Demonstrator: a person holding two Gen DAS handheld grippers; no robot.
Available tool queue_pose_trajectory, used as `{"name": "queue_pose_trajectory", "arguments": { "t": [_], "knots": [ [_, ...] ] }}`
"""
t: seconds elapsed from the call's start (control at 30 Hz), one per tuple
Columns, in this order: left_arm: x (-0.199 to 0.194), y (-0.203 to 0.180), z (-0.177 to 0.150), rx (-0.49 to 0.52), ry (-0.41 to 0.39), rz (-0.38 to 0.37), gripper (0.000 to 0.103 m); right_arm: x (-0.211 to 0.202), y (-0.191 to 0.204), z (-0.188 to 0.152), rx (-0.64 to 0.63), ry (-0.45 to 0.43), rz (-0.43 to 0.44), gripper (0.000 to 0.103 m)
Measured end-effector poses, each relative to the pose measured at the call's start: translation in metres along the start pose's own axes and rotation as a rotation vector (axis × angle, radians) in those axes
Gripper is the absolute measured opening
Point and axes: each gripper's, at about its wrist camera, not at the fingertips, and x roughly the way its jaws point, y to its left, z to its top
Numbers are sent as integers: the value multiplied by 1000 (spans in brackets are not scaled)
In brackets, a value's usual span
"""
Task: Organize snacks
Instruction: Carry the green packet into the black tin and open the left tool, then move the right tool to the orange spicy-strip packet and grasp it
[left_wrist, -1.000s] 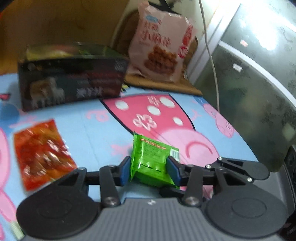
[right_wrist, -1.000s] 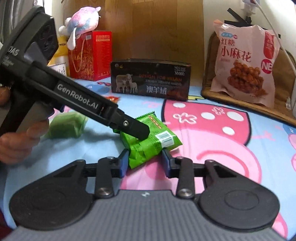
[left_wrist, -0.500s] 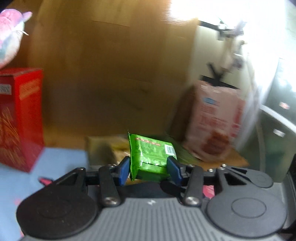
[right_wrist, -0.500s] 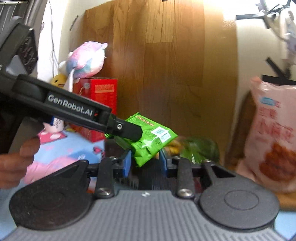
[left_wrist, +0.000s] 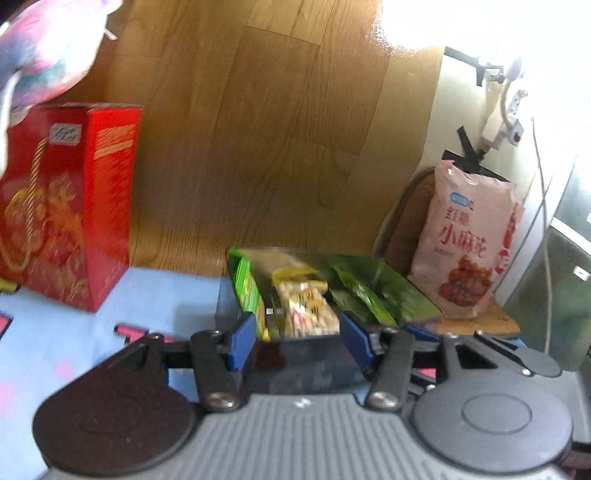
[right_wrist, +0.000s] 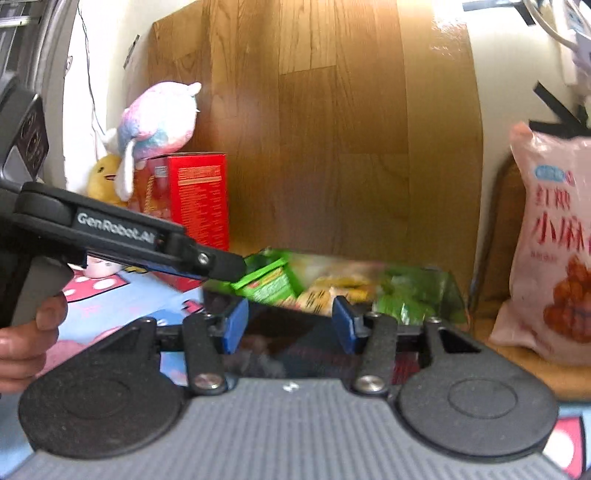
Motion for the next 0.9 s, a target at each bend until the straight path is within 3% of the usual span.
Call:
{"name": "queue_pose_trajectory", "arguments": {
  "t": [0.2,0.43,0.57,0.7,0.83,0.87,0.9],
  "knots": [
    [-43,9,-49,-16,67,-8,51,-24,15,-25,92,126,149,53],
    [-86,34,-106,-158,155,-9,51,-48,46,-55,118,232,269,53],
    [-94,28,-117,-144,146,18,51,-53,61,-59,94,228,266,54],
    [-90,17,-121,-81,113,114,55,-53,59,-57,110,211,210,54],
    [-87,11,-128,-45,59,169,55,-45,57,-52,130,200,88,68],
    [-88,10,-130,-42,46,176,56,-41,55,-48,136,201,87,70],
    [-90,11,-130,-48,38,181,56,-37,55,-46,134,202,93,79]
  ]
}}
